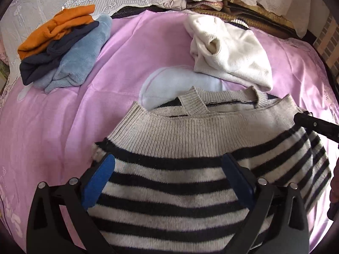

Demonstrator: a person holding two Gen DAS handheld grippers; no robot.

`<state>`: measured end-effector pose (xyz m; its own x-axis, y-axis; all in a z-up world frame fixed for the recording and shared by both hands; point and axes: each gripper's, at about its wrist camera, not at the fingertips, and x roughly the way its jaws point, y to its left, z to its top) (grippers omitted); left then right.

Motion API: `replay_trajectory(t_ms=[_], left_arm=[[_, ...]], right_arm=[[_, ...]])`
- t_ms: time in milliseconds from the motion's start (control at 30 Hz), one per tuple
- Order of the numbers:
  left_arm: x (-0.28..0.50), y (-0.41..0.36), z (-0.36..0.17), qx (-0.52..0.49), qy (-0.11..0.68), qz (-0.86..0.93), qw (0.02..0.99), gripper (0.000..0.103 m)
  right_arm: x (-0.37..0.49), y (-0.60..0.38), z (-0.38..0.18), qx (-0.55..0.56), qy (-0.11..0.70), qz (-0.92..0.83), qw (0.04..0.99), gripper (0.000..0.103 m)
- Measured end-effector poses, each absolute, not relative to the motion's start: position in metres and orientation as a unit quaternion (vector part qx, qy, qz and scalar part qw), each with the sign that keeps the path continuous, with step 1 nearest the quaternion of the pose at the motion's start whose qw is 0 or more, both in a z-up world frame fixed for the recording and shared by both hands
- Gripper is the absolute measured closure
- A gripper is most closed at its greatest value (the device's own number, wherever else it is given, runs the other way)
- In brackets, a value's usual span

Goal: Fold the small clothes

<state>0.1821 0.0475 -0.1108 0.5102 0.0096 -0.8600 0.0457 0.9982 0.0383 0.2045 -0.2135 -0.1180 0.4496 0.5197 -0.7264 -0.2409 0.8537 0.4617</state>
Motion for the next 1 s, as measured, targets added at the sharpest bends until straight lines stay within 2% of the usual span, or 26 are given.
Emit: replay_trajectory(t_ms=[100,233,300,367,433,467,500,600,700,800,1000], left_arm=[[0.152,0.057,-0.103,0.024,0.493,-0.021,0.87,0.005],[0.115,0.062,-0.118,0.044,0.511,-0.003,0.858,0.005],[0.104,0.071,-0.134,0.043,0.525,0.012,0.85,0.005],[0.095,0.078,-0.148,0.037,0.53,0.021,0.847,0.004],[0.092,0.084,-0.154,0.019,0.527,0.022,0.849,0.004],[0.092,0.086,-0.154,0.012,0.527,0.024,0.849,0.004],[0.093,0.086,-0.153,0.009,0.528,0.028,0.849,0.004],[0.092,0.084,-0.145,0.015,0.53,0.039,0.847,0.004],[0.086,0.082,-0.123,0.032,0.506,0.041,0.861,0.004],[0.103,0.088,-0.107,0.035,0.49,0.047,0.87,0.004],[0.175,0.102,-0.102,0.047,0.487,0.094,0.867,0.004]], right_arm=[[0.172,-0.216,-0.108,0.131,0.469,0.233,0.842,0.097],[0.133,-0.22,-0.113,0.12,0.479,0.23,0.839,0.096],[0.118,-0.225,-0.125,0.122,0.493,0.22,0.832,0.087],[0.105,-0.229,-0.143,0.109,0.514,0.197,0.828,0.083],[0.096,-0.238,-0.155,0.116,0.511,0.197,0.829,0.086],[0.094,-0.242,-0.157,0.118,0.51,0.192,0.83,0.095],[0.094,-0.246,-0.157,0.123,0.514,0.188,0.828,0.099],[0.089,-0.249,-0.15,0.12,0.518,0.174,0.829,0.099],[0.077,-0.233,-0.131,0.088,0.495,0.19,0.843,0.093],[0.074,-0.204,-0.119,0.074,0.483,0.23,0.842,0.086],[0.075,-0.156,-0.125,0.053,0.494,0.275,0.823,0.085]])
